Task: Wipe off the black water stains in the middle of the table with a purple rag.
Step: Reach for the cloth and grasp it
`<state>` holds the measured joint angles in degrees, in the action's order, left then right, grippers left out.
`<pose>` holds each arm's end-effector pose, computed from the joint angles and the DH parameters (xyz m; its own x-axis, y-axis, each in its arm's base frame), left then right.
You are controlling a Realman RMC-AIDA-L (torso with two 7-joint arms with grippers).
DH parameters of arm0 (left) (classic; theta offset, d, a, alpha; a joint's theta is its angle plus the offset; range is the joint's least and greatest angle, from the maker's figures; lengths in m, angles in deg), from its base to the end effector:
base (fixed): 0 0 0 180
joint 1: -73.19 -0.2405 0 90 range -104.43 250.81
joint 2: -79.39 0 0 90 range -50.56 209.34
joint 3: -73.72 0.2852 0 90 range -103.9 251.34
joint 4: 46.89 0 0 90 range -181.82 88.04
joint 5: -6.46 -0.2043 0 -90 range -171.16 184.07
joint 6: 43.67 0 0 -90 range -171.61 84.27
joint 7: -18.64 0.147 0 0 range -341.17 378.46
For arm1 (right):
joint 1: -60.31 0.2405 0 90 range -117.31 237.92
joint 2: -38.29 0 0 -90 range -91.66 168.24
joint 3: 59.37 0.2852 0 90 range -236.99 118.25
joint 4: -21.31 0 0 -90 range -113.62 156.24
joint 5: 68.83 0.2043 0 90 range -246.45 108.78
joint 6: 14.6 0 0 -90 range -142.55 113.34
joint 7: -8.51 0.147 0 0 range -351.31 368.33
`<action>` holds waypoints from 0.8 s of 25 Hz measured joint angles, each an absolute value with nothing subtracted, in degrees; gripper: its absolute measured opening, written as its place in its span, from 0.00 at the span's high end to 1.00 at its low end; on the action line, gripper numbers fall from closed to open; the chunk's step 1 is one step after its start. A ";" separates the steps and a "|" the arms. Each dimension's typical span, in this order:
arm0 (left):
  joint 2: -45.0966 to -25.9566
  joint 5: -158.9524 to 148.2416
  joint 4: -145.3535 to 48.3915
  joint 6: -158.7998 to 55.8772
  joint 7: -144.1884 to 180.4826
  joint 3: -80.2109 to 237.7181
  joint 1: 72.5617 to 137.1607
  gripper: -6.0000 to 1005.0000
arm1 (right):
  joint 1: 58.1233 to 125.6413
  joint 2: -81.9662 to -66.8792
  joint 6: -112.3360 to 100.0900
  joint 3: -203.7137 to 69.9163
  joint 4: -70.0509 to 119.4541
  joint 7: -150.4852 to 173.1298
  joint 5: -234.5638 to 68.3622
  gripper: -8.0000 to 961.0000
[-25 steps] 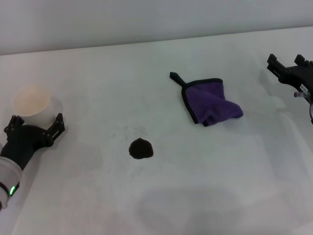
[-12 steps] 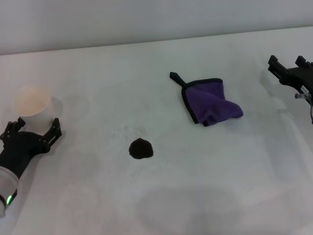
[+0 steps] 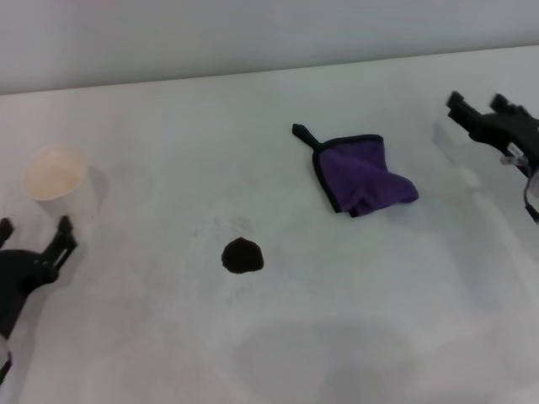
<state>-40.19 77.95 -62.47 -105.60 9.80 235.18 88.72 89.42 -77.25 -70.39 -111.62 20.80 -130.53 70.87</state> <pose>-0.3772 0.2632 -0.0841 0.6298 0.2302 0.7418 0.7765 -0.1639 -0.6084 0.3909 0.3544 -0.0128 0.4689 -0.2628 -0.8433 -0.8827 -0.1041 -0.4583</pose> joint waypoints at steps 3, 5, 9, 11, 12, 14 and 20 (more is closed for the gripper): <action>-40.16 79.97 -62.73 -108.61 9.79 235.17 86.57 0.11 | 88.17 -76.62 -69.96 -120.01 28.42 -122.15 66.84 0.09; -40.10 81.68 -62.86 -109.81 9.77 235.18 85.31 0.11 | 86.88 -76.12 -68.23 -124.17 35.07 -116.14 62.97 0.09; -40.00 84.89 -62.75 -110.20 9.10 235.17 84.50 0.11 | 85.35 -74.45 -63.97 -128.44 49.69 -100.00 47.07 0.09; -39.97 85.41 -62.56 -110.23 8.27 235.18 84.48 0.11 | 85.63 -73.49 -63.76 -129.00 56.37 -90.60 35.31 0.09; -39.89 85.86 -62.37 -110.26 7.20 235.18 84.58 0.11 | 85.90 -73.17 -63.98 -129.05 59.13 -86.27 30.30 0.10; -39.81 87.37 -62.06 -110.44 5.79 235.18 85.19 0.11 | 86.33 -73.02 -65.68 -129.07 65.51 -78.07 18.81 0.10; -39.72 90.34 -60.88 -111.42 5.18 235.18 87.10 0.11 | 87.56 -75.84 -76.00 -129.18 82.63 -57.72 -13.33 0.10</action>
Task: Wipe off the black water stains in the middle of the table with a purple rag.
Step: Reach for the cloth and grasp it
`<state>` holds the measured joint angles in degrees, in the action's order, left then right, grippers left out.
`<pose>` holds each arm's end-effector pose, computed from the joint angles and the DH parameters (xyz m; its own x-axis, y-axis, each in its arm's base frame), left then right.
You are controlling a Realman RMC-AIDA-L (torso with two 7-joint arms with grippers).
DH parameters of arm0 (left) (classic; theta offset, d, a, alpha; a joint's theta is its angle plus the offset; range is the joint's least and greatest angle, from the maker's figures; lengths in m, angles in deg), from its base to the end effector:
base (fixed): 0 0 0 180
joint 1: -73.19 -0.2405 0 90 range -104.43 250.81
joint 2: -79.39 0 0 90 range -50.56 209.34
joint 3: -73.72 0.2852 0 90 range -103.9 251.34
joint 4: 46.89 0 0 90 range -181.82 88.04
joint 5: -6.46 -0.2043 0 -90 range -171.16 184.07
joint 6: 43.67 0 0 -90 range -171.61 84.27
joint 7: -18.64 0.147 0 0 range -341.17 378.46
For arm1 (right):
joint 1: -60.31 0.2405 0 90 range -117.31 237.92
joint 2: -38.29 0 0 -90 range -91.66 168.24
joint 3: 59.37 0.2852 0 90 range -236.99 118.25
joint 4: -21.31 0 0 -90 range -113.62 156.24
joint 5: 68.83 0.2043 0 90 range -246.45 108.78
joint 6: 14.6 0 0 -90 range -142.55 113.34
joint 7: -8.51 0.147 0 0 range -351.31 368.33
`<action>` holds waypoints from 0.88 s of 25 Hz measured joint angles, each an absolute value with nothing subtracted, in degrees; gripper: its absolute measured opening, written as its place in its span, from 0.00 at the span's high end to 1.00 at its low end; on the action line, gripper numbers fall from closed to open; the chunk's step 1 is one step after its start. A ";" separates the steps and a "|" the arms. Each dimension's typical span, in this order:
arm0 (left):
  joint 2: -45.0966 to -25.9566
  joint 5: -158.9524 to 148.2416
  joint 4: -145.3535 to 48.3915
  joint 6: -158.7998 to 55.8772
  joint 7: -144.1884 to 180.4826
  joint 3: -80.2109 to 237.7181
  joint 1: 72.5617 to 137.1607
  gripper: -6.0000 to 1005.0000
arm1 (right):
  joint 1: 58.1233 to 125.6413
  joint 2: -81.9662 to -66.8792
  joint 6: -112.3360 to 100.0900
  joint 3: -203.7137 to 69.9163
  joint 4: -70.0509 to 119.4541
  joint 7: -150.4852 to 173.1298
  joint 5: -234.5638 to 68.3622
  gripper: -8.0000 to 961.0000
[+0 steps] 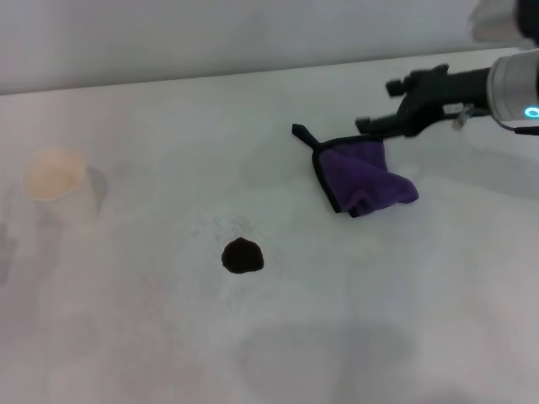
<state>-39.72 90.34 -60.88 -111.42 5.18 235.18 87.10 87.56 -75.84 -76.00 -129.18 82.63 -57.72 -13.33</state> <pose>-0.4020 0.2569 -0.0454 0.5199 0.1207 0.8456 0.8455 0.0682 -0.5296 0.2746 0.4001 0.0175 0.8768 -0.4532 -0.1608 -0.4646 -0.7121 -0.5263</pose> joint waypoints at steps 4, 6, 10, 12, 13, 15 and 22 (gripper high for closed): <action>-39.63 90.69 -57.98 -111.53 1.32 235.17 89.44 0.11 | 90.51 -76.82 -81.73 -132.06 87.62 -47.09 -26.16 0.10; -39.63 90.68 -56.52 -111.49 -0.98 235.18 90.46 0.11 | 93.00 -76.71 -84.13 -133.78 87.51 -43.73 -29.01 0.10; -39.61 90.83 -54.41 -110.99 -2.10 234.71 92.59 0.11 | 96.95 -77.01 -85.00 -135.90 84.97 -38.74 -32.66 0.10; -39.60 90.85 -53.90 -110.93 -2.11 234.48 93.64 0.11 | 98.86 -77.03 -84.49 -137.66 82.95 -36.22 -33.25 0.11; -39.58 90.85 -53.58 -110.93 -2.11 234.46 94.05 0.11 | 99.67 -77.02 -83.99 -138.46 81.93 -35.32 -33.38 0.11; -39.52 90.85 -52.92 -110.94 -2.14 234.42 94.99 0.11 | 101.00 -77.03 -82.98 -140.02 79.96 -33.51 -33.77 0.11; -39.52 90.47 -52.55 -110.93 -2.24 234.77 96.07 0.11 | 105.52 -77.32 -78.48 -145.84 73.43 -26.92 -36.58 0.11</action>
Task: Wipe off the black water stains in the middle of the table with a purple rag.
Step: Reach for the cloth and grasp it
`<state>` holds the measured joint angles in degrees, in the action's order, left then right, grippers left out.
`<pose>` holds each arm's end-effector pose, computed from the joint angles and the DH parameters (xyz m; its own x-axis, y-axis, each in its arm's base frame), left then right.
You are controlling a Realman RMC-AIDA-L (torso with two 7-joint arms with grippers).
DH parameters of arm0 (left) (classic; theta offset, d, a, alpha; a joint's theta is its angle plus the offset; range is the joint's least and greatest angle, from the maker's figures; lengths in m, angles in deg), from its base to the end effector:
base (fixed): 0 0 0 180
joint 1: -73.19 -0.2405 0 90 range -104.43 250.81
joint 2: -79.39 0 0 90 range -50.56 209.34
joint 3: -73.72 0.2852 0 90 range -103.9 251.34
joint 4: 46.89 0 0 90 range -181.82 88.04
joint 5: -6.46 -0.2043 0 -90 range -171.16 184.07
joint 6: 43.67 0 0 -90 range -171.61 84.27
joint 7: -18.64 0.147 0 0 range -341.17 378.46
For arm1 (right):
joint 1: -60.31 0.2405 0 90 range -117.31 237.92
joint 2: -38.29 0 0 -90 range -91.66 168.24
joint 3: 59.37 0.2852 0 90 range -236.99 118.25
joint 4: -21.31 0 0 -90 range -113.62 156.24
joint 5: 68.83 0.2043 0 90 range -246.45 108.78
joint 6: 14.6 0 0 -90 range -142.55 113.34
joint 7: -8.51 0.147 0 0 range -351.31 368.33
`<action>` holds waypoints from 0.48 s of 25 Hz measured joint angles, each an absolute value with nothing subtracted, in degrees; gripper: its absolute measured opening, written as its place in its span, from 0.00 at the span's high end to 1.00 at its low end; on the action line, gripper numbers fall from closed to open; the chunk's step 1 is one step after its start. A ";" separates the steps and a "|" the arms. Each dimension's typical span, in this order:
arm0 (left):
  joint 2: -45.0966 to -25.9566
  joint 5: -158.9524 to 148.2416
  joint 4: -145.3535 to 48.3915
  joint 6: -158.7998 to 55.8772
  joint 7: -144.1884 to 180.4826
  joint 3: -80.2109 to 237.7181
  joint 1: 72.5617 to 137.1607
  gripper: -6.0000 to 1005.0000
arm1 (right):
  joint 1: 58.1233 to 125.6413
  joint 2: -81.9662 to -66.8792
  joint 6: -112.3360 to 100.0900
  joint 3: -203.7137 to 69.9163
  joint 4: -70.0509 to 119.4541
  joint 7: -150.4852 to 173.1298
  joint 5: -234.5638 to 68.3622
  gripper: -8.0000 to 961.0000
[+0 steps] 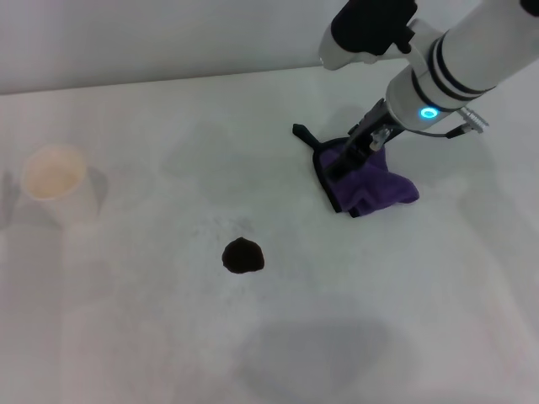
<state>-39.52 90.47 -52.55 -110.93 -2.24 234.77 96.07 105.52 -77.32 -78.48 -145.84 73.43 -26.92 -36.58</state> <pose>-0.3866 0.3156 -0.0170 0.5357 0.0398 0.8435 0.8441 0.0039 -0.5362 0.2185 0.4299 -0.0477 0.7834 -0.5881 0.2012 -0.4091 -0.7316 -0.5453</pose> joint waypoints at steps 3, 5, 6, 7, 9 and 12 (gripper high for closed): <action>-39.53 90.30 -52.80 -110.94 -2.34 234.87 95.98 0.11 | 105.64 -77.34 -76.78 -146.10 72.12 -26.67 -36.65 0.11; -39.56 90.26 -52.79 -110.93 -2.60 234.89 95.96 0.11 | 105.68 -77.28 -76.06 -145.99 71.07 -26.58 -36.68 0.11; -39.56 90.26 -52.79 -110.93 -2.73 234.89 96.02 0.11 | 105.64 -77.16 -75.84 -145.90 70.54 -26.45 -36.70 0.11; -39.56 90.25 -52.86 -110.98 -2.79 234.87 96.12 0.11 | 105.53 -77.04 -75.74 -145.84 70.22 -26.32 -36.72 0.11; -39.56 90.25 -53.01 -111.19 -2.81 234.74 96.25 0.11 | 105.32 -76.91 -75.69 -145.83 69.90 -26.17 -36.91 0.12; -39.63 90.58 -53.01 -111.23 -2.82 234.50 96.82 0.11 | 105.19 -76.92 -75.70 -145.82 69.22 -26.13 -38.90 0.14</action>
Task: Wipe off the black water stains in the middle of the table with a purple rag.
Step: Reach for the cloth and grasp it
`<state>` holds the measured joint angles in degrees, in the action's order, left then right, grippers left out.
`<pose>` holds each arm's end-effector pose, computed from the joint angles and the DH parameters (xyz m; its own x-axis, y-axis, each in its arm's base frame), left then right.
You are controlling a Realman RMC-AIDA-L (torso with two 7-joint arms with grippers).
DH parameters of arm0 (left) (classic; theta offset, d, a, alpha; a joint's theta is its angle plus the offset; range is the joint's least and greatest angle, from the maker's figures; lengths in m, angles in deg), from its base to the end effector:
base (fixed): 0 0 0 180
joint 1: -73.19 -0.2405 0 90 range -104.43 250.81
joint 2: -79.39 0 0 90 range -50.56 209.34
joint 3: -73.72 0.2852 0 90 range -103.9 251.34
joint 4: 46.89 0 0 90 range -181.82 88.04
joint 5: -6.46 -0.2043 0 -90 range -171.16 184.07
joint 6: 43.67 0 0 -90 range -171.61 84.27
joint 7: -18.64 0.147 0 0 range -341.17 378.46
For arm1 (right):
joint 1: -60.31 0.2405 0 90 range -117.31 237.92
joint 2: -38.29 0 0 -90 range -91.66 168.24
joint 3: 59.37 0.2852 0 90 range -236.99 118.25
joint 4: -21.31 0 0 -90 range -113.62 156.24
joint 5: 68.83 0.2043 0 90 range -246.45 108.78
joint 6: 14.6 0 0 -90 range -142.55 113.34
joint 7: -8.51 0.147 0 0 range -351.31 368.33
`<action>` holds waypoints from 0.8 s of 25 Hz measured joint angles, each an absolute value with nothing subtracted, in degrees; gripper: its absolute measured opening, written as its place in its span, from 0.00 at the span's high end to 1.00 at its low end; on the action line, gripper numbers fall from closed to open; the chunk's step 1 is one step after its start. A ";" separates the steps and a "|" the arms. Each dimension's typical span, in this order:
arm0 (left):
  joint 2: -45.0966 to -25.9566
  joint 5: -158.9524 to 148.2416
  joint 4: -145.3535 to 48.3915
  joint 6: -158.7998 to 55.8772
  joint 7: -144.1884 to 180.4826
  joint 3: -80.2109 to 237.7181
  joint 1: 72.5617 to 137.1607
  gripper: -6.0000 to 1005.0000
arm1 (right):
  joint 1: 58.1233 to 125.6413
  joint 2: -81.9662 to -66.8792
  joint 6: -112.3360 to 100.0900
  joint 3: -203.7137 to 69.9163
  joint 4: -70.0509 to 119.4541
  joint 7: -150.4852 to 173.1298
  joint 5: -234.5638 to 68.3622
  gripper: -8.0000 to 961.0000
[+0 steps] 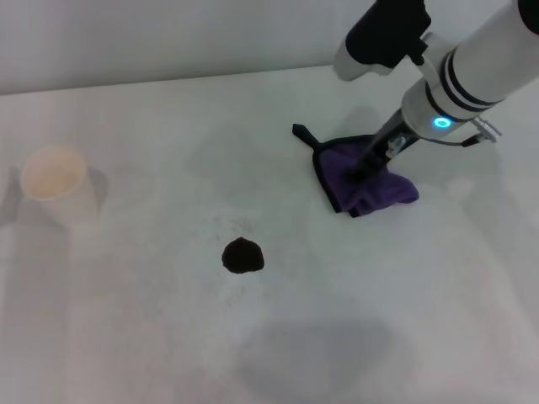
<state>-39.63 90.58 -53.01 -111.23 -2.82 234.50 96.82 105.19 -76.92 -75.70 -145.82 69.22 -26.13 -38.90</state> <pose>-0.3804 0.3207 -0.0182 0.5178 0.0264 0.8551 0.8555 -0.0065 -0.5178 0.2432 0.4303 -0.0456 0.7460 -0.6289 0.2192 -0.4152 -0.6965 -0.5853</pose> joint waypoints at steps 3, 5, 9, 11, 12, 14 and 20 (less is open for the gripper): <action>-39.73 90.72 -53.05 -111.16 -2.84 234.42 97.56 0.11 | 105.16 -77.05 -75.58 -145.83 68.19 -26.11 -40.51 0.17; -39.73 90.74 -53.14 -111.18 -2.85 234.39 98.30 0.11 | 105.29 -77.14 -75.26 -145.85 67.51 -26.10 -40.65 0.21; -39.72 90.75 -53.16 -111.13 -2.87 234.38 98.71 0.11 | 105.51 -77.34 -75.19 -146.14 67.15 -26.08 -40.40 0.27; -39.71 90.75 -53.11 -111.11 -2.88 234.38 98.82 0.11 | 105.48 -77.46 -75.16 -146.18 67.14 -26.07 -40.18 0.33; -39.71 90.75 -53.04 -111.09 -2.89 234.38 98.85 0.11 | 105.44 -77.50 -75.05 -146.18 67.14 -26.07 -40.14 0.37; -39.70 90.75 -52.90 -111.08 -2.89 234.38 98.85 0.11 | 105.36 -77.54 -74.86 -146.18 67.13 -26.06 -40.12 0.45; -39.66 90.74 -52.72 -111.03 -2.89 234.38 98.58 0.11 | 105.44 -77.55 -74.82 -146.33 67.09 -26.04 -40.11 0.48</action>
